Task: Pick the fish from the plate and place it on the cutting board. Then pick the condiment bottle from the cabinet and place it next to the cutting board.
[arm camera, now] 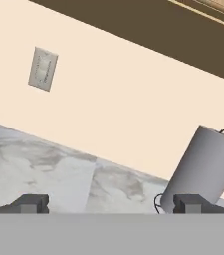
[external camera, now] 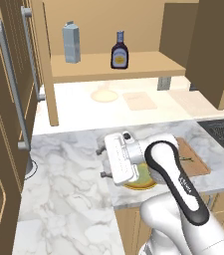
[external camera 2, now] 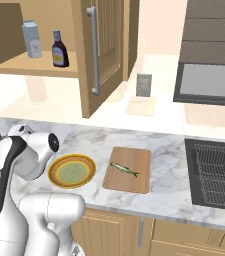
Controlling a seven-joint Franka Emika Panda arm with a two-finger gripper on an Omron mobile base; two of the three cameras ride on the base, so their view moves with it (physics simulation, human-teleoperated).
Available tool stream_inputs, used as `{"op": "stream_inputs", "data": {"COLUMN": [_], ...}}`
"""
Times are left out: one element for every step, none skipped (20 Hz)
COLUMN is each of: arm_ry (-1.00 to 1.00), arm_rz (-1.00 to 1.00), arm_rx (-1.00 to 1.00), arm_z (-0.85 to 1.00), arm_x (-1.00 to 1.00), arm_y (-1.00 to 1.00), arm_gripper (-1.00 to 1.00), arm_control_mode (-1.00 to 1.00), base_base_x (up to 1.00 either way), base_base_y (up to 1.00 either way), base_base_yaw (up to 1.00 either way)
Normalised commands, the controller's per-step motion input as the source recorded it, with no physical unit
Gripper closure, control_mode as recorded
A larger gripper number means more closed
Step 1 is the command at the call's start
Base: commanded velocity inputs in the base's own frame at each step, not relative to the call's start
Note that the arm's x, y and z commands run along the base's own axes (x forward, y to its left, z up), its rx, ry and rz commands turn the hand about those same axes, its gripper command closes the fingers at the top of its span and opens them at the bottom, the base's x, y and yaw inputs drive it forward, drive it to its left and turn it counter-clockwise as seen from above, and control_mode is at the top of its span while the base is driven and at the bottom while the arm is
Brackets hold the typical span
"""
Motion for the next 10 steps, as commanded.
{"op": "stream_inputs", "data": {"arm_ry": [0.11,0.12,0.11,0.11,0.11,0.10,0.09,0.10,0.09,0.07], "arm_rz": [0.00,0.00,0.00,0.00,0.00,0.00,0.00,0.00,0.01,0.01], "arm_rx": [0.12,0.11,0.10,0.09,0.07,0.05,0.01,0.00,0.00,-0.01], "arm_z": [0.38,0.39,0.39,0.39,0.42,0.42,0.42,0.45,0.44,0.42], "arm_x": [0.00,0.00,0.00,0.00,0.00,0.00,0.00,0.00,0.00,0.00], "arm_y": [0.00,0.00,0.00,0.00,0.00,0.00,0.00,0.00,0.00,0.00], "arm_gripper": [-1.00,-1.00,-1.00,-1.00,-1.00,-1.00,-1.00,-1.00,-1.00,-1.00], "arm_control_mode": [-1.00,-1.00,-1.00,-1.00,-1.00,-1.00,-1.00,-1.00,-1.00,-1.00], "base_base_x": [0.00,0.00,0.00,0.00,0.00,0.00,0.00,0.00,0.00,0.00], "base_base_y": [0.00,0.00,0.00,0.00,0.00,0.00,0.00,0.00,0.00,0.00], "base_base_yaw": [0.00,0.00,0.00,0.00,0.00,0.00,0.00,0.00,0.00,0.00]}}
